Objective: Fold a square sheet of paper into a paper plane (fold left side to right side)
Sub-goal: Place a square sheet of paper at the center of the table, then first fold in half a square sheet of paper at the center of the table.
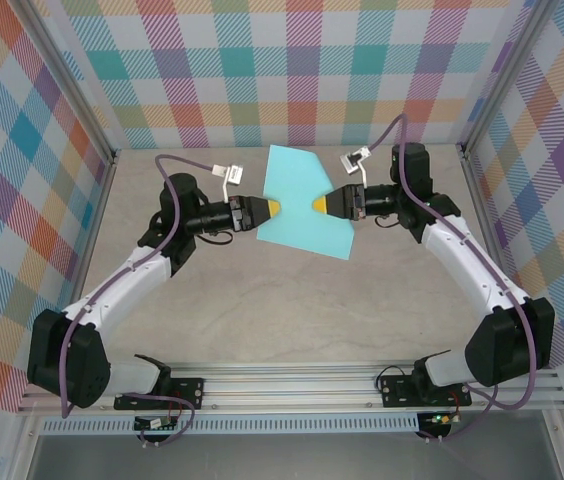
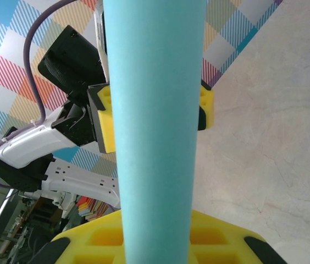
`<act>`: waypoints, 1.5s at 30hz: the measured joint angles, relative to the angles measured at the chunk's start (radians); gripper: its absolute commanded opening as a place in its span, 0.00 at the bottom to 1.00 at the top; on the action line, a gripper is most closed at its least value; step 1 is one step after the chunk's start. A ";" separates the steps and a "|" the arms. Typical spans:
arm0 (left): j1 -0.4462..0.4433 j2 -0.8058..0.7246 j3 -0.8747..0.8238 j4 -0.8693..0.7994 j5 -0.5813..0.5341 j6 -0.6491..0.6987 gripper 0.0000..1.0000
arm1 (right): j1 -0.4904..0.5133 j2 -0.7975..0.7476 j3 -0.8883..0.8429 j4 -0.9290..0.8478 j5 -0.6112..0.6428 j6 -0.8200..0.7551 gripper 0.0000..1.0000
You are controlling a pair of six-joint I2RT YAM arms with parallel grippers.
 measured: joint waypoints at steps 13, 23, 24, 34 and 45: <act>-0.003 0.056 -0.092 -0.141 -0.145 0.096 0.00 | -0.022 0.039 0.062 -0.315 0.401 -0.137 0.67; -0.003 0.336 -0.147 -0.217 -0.322 0.116 0.00 | -0.024 0.223 -0.037 -0.280 0.608 -0.078 0.48; -0.003 0.361 -0.139 -0.227 -0.332 0.125 0.00 | -0.022 0.265 -0.043 -0.262 0.603 -0.061 0.46; -0.003 0.395 -0.084 -0.282 -0.362 0.182 0.11 | 0.055 0.535 -0.043 -0.134 0.581 0.040 0.37; -0.013 0.395 -0.068 -0.215 -0.263 0.113 0.55 | 0.080 0.589 -0.037 -0.120 0.582 0.058 0.38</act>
